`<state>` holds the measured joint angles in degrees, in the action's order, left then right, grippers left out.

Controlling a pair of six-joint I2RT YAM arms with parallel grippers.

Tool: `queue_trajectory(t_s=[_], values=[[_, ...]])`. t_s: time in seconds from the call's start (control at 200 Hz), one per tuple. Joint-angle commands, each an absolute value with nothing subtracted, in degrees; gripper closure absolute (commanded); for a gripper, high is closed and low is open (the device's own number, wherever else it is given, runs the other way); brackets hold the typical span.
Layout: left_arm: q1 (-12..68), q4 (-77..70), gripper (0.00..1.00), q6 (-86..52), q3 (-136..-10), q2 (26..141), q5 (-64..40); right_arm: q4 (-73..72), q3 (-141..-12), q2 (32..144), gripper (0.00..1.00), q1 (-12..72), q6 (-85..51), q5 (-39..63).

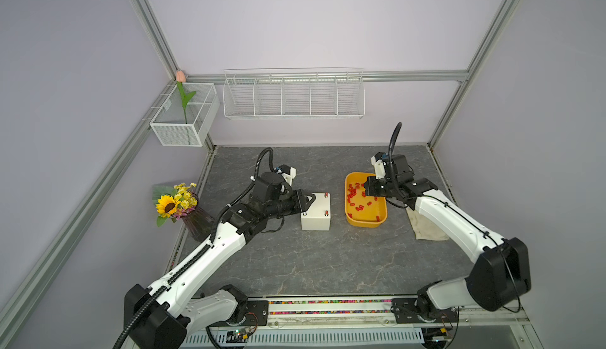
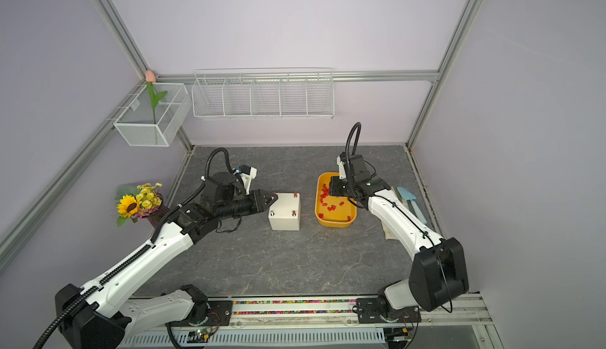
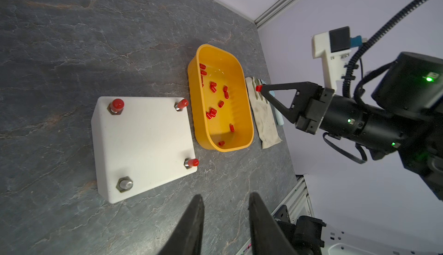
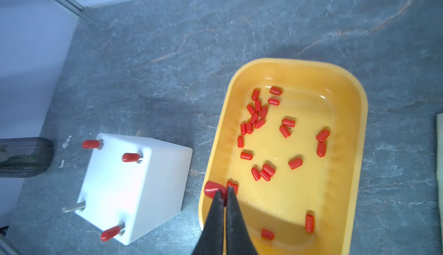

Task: Cover the protruding screws with screw protection sleeves
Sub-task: Pick up the screw protection sleeve from the storage box.

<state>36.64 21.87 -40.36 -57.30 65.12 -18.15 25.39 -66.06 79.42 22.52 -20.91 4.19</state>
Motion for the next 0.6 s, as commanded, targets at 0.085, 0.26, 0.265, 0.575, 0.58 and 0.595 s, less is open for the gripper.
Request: queue_trajectory(t_s=[0.085,0.26,0.265,0.575,0.58,0.595], values=[[37.05,16.13,0.64,-42.93,-57.68,66.07,-21.65,26.44,-63.42,71.54,0.94,22.41,-18.09,9.08],[37.96,12.48,0.63,-43.68,-60.64,68.76,-25.42,28.34,-63.11,65.69,0.94,22.58,-16.15,13.32],[38.01,12.35,0.63,-43.72,-60.73,68.79,-25.54,28.36,-63.06,65.54,0.94,22.54,-16.16,13.47],[38.81,8.32,0.64,-45.16,-68.15,75.56,-32.61,30.67,-63.96,60.83,0.94,24.14,-12.59,22.71],[38.83,8.29,0.63,-45.21,-68.27,75.7,-32.74,30.72,-63.97,60.78,0.94,24.2,-12.58,22.82],[38.85,8.27,0.64,-45.19,-68.62,76.0,-33.16,30.8,-64.05,60.62,0.94,24.36,-12.36,23.21]])
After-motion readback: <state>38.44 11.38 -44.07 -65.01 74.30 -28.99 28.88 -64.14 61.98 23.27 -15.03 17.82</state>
